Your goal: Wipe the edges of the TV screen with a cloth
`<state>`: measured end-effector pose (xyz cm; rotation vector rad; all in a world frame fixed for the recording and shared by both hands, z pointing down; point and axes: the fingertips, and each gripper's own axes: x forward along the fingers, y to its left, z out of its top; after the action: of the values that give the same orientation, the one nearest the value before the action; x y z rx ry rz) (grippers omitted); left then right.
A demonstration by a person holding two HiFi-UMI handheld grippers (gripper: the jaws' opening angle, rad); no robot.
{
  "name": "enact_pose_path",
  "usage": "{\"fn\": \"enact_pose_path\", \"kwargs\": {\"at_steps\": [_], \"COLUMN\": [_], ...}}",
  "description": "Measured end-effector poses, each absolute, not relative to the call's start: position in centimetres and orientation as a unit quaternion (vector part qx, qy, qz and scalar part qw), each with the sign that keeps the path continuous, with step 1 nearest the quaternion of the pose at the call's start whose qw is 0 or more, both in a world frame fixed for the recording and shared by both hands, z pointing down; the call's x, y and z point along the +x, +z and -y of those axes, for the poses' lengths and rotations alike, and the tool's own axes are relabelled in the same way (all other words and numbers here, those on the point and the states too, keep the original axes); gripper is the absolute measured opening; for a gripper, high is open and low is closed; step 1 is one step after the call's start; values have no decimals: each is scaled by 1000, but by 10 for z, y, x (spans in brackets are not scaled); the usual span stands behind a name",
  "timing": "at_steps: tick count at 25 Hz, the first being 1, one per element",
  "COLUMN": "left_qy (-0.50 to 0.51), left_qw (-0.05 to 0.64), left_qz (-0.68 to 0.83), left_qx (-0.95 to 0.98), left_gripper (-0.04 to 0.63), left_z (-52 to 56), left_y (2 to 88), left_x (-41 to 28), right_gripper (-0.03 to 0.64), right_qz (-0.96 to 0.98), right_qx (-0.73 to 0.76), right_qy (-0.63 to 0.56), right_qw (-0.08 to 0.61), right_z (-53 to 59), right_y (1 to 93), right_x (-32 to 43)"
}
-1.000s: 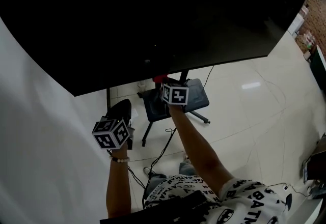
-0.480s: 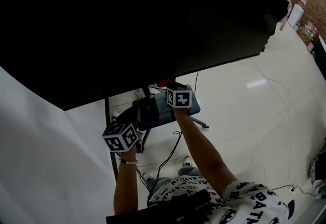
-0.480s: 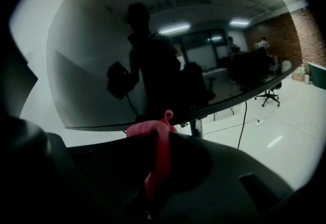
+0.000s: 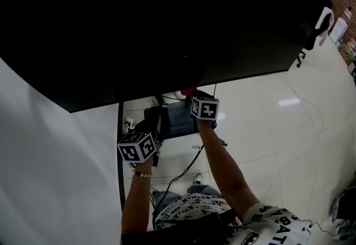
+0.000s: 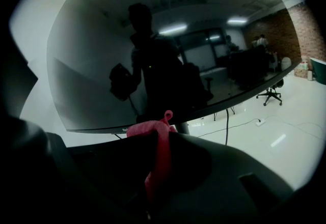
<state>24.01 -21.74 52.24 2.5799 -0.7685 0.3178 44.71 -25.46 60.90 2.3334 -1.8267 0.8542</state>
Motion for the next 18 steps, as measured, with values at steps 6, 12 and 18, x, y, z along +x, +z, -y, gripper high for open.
{"fn": "enact_pose_path", "kwargs": {"at_steps": [6,12,18], "left_qy": [124,132,119], "left_qw": [219,220,194], "left_qz": [285,284,278], "left_qx": [925,924,933], "left_gripper": [-6,-6,-6], "left_z": [208,200,201], "left_y": [533,542,515], "left_x": [247,259,263], "right_gripper": [58,58,58], "right_qz": [592,589,632], "right_qx": [754,756,723], "right_qy": [282,286,278], "right_qw": [26,9,-19], "right_z": [249,233,191], "right_y": [612,605,575], "right_x": [462,472,457]}}
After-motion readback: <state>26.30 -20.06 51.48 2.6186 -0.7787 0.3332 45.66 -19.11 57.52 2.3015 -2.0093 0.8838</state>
